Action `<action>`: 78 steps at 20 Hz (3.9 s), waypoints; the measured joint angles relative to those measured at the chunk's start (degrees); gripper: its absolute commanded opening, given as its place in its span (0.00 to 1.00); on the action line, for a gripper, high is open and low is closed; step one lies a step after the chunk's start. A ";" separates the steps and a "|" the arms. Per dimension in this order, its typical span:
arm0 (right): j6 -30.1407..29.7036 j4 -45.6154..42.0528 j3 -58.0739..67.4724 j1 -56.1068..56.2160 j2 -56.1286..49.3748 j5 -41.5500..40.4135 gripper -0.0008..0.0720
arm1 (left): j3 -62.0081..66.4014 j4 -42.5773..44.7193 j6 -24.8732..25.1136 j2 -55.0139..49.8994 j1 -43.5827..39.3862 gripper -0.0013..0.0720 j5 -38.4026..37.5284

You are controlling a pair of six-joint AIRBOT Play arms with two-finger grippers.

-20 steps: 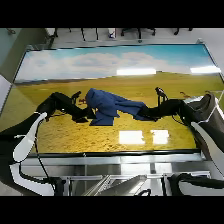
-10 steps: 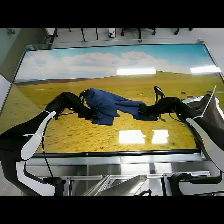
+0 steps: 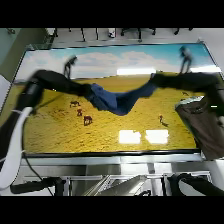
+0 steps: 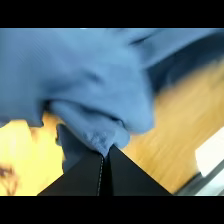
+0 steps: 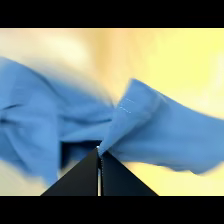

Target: Fold the shirts.

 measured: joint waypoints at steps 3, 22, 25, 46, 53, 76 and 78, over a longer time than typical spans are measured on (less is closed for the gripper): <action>-1.97 -1.25 13.75 -5.18 12.02 -0.59 0.03 | 12.98 0.20 -3.32 11.50 2.36 0.03 -1.49; -5.86 -3.96 26.62 -8.04 4.76 -12.07 0.03 | 20.41 10.82 -7.61 12.87 6.16 0.04 -15.19; -6.01 -5.40 20.81 -5.40 -5.31 -8.04 0.03 | 25.03 11.80 -6.93 -4.11 4.13 0.03 -14.19; -3.52 -10.03 14.62 -18.97 -20.06 -19.87 0.46 | 24.55 11.91 -5.97 -18.25 16.31 0.96 1.81; -9.03 -13.68 -11.76 -33.83 -7.58 -29.81 0.65 | -6.47 12.02 -0.76 -4.85 29.97 0.96 18.58; -15.43 -10.51 -28.79 -24.50 -20.00 -28.46 0.04 | -31.12 -0.15 9.14 -14.60 28.96 0.04 12.92; -16.90 -8.35 -28.41 -22.93 -20.15 -27.28 0.03 | -31.21 -0.11 10.01 -13.64 28.41 0.04 12.26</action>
